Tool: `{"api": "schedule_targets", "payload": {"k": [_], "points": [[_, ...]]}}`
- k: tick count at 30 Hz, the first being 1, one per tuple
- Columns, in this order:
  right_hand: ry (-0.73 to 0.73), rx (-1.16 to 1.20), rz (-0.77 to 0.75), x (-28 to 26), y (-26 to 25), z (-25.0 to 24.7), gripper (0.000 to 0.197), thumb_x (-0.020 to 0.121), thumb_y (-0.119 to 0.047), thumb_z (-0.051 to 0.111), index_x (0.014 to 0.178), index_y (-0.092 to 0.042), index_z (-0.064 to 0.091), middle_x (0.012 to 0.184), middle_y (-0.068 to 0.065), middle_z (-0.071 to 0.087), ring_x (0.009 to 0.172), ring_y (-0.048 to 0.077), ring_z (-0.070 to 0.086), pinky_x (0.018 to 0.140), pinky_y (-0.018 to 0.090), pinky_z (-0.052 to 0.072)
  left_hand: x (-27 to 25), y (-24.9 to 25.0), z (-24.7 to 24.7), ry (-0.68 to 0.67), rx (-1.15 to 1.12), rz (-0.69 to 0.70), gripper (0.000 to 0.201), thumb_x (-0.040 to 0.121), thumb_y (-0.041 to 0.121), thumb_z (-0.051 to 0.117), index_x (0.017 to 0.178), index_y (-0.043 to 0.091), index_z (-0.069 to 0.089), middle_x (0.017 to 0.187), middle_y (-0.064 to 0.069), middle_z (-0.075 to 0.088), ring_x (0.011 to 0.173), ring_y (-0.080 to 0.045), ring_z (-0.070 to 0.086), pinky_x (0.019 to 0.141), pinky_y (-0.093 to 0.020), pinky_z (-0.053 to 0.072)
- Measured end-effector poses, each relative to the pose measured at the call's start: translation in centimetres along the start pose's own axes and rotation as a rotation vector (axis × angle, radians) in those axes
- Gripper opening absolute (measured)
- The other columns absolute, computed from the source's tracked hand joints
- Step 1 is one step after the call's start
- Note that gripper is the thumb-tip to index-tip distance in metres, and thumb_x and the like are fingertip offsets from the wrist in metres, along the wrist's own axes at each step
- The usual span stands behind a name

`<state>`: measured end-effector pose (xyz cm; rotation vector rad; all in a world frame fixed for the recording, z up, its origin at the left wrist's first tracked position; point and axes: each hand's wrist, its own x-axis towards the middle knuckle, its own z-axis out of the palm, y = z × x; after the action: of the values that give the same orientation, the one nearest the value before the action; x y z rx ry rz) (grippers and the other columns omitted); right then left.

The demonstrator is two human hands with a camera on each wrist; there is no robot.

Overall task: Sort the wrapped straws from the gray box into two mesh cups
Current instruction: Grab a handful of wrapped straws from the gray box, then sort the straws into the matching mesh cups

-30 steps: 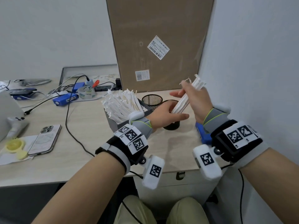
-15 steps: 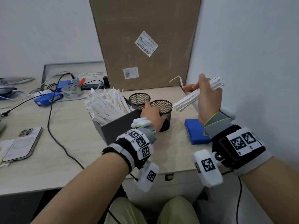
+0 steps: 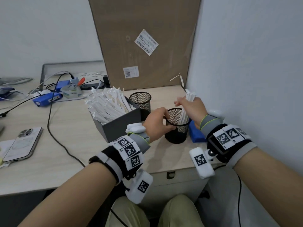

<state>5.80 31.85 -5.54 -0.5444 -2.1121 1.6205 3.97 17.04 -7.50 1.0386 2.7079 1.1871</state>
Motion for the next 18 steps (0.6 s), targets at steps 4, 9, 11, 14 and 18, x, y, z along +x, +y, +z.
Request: {"api": "schedule_targets", "payload": {"k": [4,9,11,14,18], "points": [[-0.091,-0.128,0.053,0.0,1.9,0.4,0.015,0.075,-0.027,0.068,0.061,-0.023,0.067,0.083,0.002,0.071,0.087,0.021,0.066,0.089,0.041,0.053,-0.2,-0.1,0.1,-0.016,-0.009,0.010,0.031,0.074,0.016,0.077,0.088,0.015,0.050,0.118,-0.012,0.059,0.105,-0.025,0.057,0.092,-0.037,0.043],[-0.094,-0.104,0.017,-0.4,1.9,0.2,0.048,0.065,-0.032,0.081,0.103,-0.013,0.058,0.099,0.009,0.065,0.096,0.024,0.063,0.093,0.046,0.051,-0.3,-0.5,-0.7,-0.044,0.018,-0.001,0.043,0.080,0.021,0.073,0.117,0.010,0.054,0.125,-0.006,0.055,0.116,-0.020,0.052,0.093,-0.029,0.040],[-0.092,-0.136,0.033,-0.4,1.6,0.1,0.072,0.063,-0.033,0.084,0.121,-0.013,0.046,0.111,0.007,0.061,0.105,0.023,0.060,0.097,0.044,0.049,-0.5,-0.8,-1.7,0.003,0.032,0.016,0.044,0.083,0.024,0.070,0.122,0.013,0.053,0.127,-0.003,0.054,0.118,-0.017,0.051,0.094,-0.026,0.039],[-0.053,-0.099,0.082,-0.2,1.2,-0.5,0.100,0.065,-0.035,0.083,0.143,-0.018,0.023,0.139,0.007,0.047,0.125,0.021,0.049,0.109,0.039,0.039,-1.2,-1.7,-3.7,0.119,0.036,0.011,0.039,0.085,0.021,0.066,0.121,0.013,0.054,0.123,-0.002,0.056,0.115,-0.016,0.051,0.094,-0.025,0.039],[0.062,-0.035,0.020,-0.4,-0.3,-1.3,0.092,0.073,-0.039,0.077,0.145,-0.020,0.021,0.141,0.008,0.042,0.127,0.020,0.044,0.108,0.034,0.037,-2.2,-4.1,-6.3,0.253,0.162,-0.037,0.032,0.083,0.016,0.063,0.115,0.011,0.058,0.117,-0.007,0.057,0.112,-0.023,0.053,0.094,-0.036,0.043]]}}
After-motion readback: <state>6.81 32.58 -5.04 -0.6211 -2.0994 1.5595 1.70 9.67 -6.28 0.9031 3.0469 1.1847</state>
